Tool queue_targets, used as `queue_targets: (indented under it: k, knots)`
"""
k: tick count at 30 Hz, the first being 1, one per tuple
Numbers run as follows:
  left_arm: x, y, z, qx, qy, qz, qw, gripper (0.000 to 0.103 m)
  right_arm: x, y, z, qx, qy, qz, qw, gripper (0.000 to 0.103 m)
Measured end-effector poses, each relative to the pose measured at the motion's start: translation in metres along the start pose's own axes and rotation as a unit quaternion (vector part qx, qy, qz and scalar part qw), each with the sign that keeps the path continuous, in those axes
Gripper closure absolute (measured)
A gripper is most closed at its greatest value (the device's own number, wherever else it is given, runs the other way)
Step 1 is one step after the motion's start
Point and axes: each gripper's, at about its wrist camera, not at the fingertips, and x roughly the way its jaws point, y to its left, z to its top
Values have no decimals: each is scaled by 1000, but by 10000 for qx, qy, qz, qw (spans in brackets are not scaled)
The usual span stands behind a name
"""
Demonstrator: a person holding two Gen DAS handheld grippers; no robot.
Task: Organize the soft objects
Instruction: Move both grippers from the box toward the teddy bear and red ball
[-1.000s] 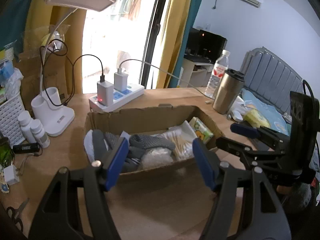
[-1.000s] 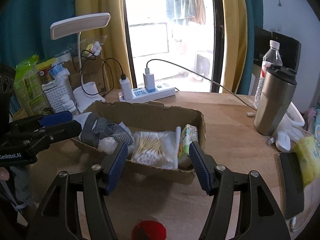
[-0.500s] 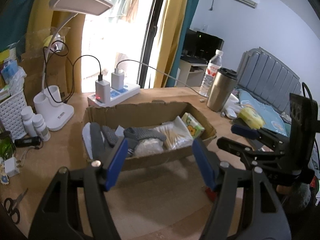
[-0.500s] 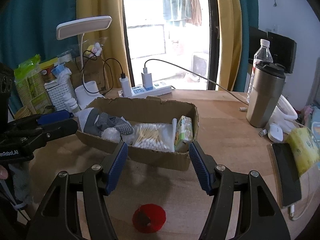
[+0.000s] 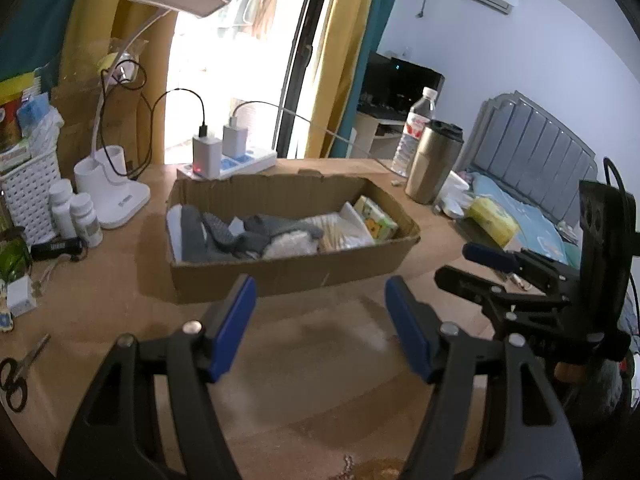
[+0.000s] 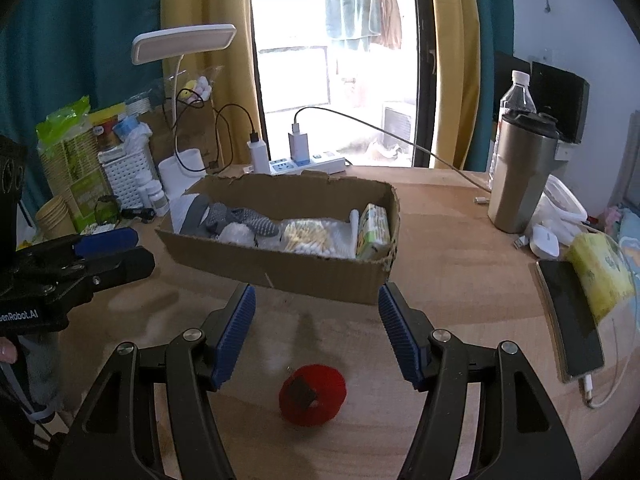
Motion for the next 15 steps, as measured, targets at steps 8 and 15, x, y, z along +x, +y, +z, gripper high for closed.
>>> queue_targets:
  k: [8, 15]
  knots:
    - [-14, -5, -13, 47, 25, -26, 10000, 34, -10, 7, -11, -2, -21, -15, 10000, 36]
    - [-28, -11, -26, 63, 30, -51, 10000, 34, -27, 15, -24, -14, -68, -22, 10000, 36]
